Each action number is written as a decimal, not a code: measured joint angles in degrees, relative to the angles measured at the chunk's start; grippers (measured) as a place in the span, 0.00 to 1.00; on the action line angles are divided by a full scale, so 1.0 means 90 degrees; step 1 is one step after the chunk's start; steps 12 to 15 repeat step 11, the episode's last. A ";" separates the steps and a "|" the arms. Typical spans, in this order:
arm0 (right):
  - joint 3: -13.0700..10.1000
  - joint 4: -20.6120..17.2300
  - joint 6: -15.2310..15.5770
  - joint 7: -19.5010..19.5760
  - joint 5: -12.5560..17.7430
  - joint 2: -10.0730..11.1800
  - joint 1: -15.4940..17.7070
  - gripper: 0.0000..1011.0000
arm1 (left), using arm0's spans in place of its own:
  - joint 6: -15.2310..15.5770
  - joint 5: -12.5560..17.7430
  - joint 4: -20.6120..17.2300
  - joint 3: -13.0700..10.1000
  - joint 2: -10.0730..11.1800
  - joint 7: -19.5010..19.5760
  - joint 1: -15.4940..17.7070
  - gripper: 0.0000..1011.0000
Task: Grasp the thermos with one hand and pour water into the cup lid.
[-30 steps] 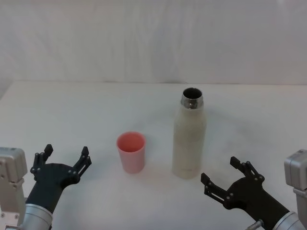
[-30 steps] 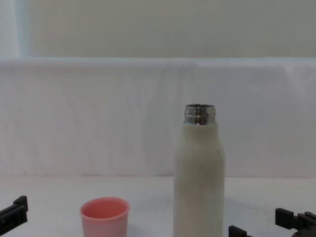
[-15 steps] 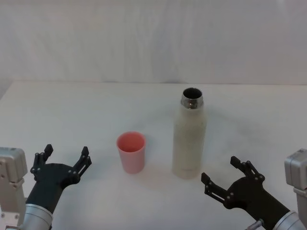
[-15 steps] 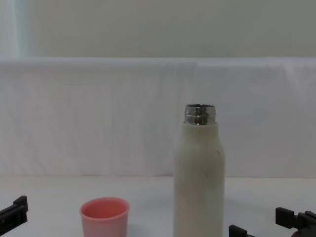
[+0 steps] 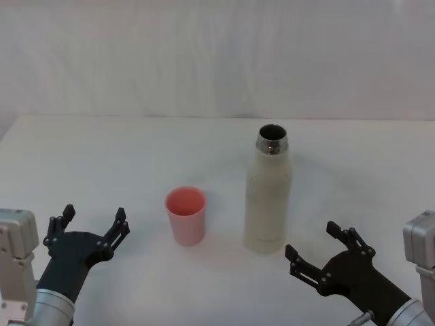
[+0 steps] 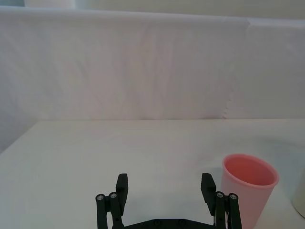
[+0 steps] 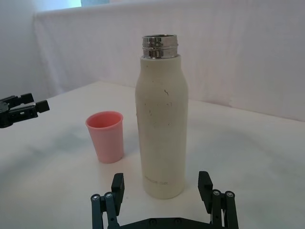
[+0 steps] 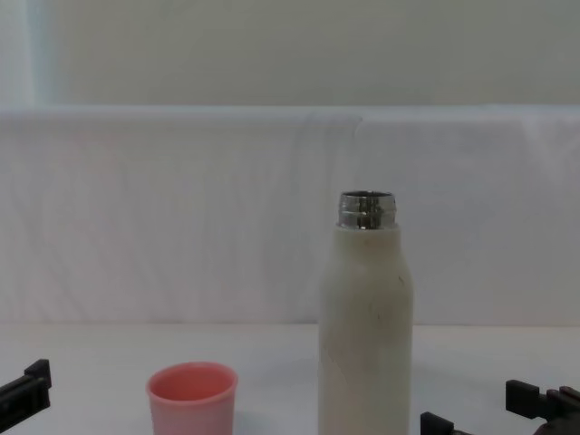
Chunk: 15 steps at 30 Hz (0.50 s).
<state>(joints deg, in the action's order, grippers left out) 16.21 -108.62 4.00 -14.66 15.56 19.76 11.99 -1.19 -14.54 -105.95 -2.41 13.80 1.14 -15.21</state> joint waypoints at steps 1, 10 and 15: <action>0.0000 0.0000 0.0000 0.0000 0.0000 0.0000 0.0000 0.99 | 0.0000 0.0000 0.0000 0.0000 0.0000 0.0000 0.0000 0.99; 0.0000 0.0000 0.0000 0.0000 0.0000 0.0000 0.0000 0.99 | 0.0000 0.0000 0.0000 0.0000 0.0000 0.0000 0.0000 0.99; 0.0000 0.0000 0.0000 0.0000 0.0000 0.0000 0.0000 0.99 | 0.0000 0.0000 0.0000 0.0000 0.0000 0.0000 0.0000 0.99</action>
